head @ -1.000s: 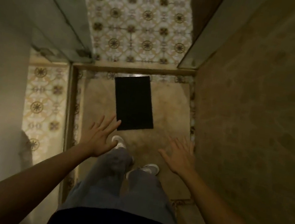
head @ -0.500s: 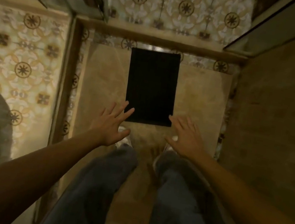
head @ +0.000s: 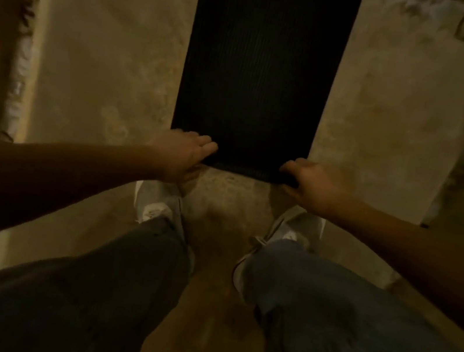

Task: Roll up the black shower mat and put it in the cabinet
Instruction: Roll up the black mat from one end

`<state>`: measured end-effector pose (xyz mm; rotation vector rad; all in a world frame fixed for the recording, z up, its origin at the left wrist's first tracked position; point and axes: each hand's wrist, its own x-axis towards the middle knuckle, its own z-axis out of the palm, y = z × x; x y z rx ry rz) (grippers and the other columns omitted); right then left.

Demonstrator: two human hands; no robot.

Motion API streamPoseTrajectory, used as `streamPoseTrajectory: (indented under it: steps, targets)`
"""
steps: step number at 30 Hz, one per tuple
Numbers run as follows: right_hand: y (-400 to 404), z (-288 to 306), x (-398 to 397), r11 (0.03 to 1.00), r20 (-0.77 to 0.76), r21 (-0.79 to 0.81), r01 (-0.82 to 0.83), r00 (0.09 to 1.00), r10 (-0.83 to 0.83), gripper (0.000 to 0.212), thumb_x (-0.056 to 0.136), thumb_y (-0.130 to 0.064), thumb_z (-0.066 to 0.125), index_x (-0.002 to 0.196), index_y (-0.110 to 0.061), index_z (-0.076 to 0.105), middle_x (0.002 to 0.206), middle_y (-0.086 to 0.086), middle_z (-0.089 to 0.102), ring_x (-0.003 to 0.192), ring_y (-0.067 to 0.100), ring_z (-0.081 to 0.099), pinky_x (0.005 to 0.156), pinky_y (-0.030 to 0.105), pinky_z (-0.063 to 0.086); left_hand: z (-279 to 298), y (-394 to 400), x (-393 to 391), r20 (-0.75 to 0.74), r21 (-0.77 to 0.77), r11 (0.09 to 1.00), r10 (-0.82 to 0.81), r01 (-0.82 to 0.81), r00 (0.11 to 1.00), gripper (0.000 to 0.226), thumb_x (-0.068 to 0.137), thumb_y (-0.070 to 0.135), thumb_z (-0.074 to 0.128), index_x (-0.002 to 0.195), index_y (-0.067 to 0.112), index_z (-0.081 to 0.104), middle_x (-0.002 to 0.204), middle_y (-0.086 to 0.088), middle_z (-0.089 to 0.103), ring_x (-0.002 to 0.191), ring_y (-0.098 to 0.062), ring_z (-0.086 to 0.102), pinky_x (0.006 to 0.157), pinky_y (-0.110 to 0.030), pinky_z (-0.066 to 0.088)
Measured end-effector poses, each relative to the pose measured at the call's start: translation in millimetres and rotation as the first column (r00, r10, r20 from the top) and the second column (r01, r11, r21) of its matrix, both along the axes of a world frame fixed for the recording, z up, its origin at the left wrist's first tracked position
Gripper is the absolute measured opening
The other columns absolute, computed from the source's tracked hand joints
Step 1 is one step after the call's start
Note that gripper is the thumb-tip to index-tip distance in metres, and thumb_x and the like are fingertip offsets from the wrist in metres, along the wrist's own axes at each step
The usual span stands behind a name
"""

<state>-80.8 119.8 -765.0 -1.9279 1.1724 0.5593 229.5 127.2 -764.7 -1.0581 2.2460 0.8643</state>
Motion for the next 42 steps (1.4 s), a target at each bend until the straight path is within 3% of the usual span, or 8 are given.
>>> streamPoseTrajectory:
  steps: [3,9,13,20,25,29,36,42]
  targets:
    - [13,-33,2,0.998,0.145,-0.055,-0.007,0.989,0.015,0.040,0.091,-0.018,0.074,0.127,-0.004,0.062,0.121,0.020,0.059,0.105,0.037,0.060,0.089,0.045,0.052,-38,12,8,-0.091,-0.027,0.996,-0.086,0.084,0.992,0.049,0.097,0.042,0.052,0.139,0.019,0.041,0.132,-0.004,0.046,0.114,-0.024,0.049,0.087,-0.038,0.046]
    - [21,-71,-3,0.952,0.343,-0.305,0.030,0.936,0.080,0.026,0.090,-0.024,0.074,0.110,-0.010,0.068,0.105,0.011,0.062,0.092,0.030,0.060,0.072,0.049,0.055,-70,26,14,-0.402,-0.300,0.949,-0.037,-0.094,0.915,0.026,0.091,0.026,0.064,0.108,0.006,0.068,0.102,-0.016,0.064,0.081,-0.033,0.062,0.065,-0.042,0.051]
    - [25,-79,-10,0.906,0.434,-0.420,0.058,0.889,0.144,0.028,0.093,-0.021,0.072,0.114,-0.003,0.069,0.100,0.013,0.063,0.084,0.029,0.061,0.066,0.046,0.053,-78,23,22,-0.433,-0.275,0.957,-0.034,-0.096,0.901,0.037,0.097,0.027,0.052,0.118,0.000,0.066,0.112,-0.021,0.063,0.089,-0.035,0.064,0.070,-0.047,0.056]
    - [19,-70,-11,0.868,0.447,-0.494,0.037,0.867,0.217,0.027,0.097,-0.019,0.063,0.115,-0.001,0.072,0.098,0.013,0.068,0.082,0.028,0.064,0.067,0.039,0.056,-60,17,24,-0.452,-0.235,0.962,0.021,-0.142,0.892,0.041,0.093,0.016,0.048,0.129,0.005,0.065,0.116,-0.015,0.068,0.093,-0.032,0.067,0.071,-0.044,0.058]
    - [11,-75,-14,0.861,0.449,-0.508,0.018,0.859,0.247,0.030,0.096,-0.013,0.061,0.125,-0.009,0.065,0.102,0.013,0.065,0.084,0.026,0.062,0.066,0.034,0.054,-64,19,17,-0.355,-0.347,0.932,-0.024,-0.107,0.935,0.049,0.086,0.024,0.044,0.132,0.022,0.062,0.109,-0.008,0.066,0.085,-0.025,0.065,0.059,-0.033,0.052]
    - [20,-80,-17,0.838,0.450,-0.539,0.086,0.870,0.201,0.029,0.098,-0.018,0.054,0.119,-0.012,0.073,0.101,0.012,0.065,0.080,0.024,0.062,0.060,0.031,0.051,-69,17,18,-0.374,-0.369,0.918,-0.006,-0.143,0.927,0.053,0.087,0.022,0.042,0.138,0.029,0.054,0.112,-0.004,0.063,0.087,-0.020,0.060,0.060,-0.030,0.050]
    - [30,-79,-5,0.734,0.437,-0.634,0.246,0.896,0.077,0.027,0.094,-0.015,0.058,0.113,-0.012,0.077,0.099,0.013,0.064,0.079,0.023,0.060,0.063,0.032,0.050,-69,13,0,-0.336,-0.630,0.767,-0.127,-0.123,0.933,0.043,0.091,0.021,0.042,0.122,0.013,0.071,0.108,-0.008,0.068,0.090,-0.027,0.059,0.068,-0.038,0.048]
    - [26,-76,11,0.623,0.256,-0.769,0.139,0.962,0.101,0.023,0.083,-0.009,0.076,0.106,-0.010,0.076,0.087,0.009,0.061,0.070,0.023,0.049,0.056,0.034,0.039,-79,20,-10,-0.364,-0.666,0.721,-0.091,-0.191,0.927,0.037,0.089,0.016,0.048,0.111,0.003,0.075,0.095,-0.015,0.070,0.074,-0.029,0.065,0.060,-0.035,0.051]
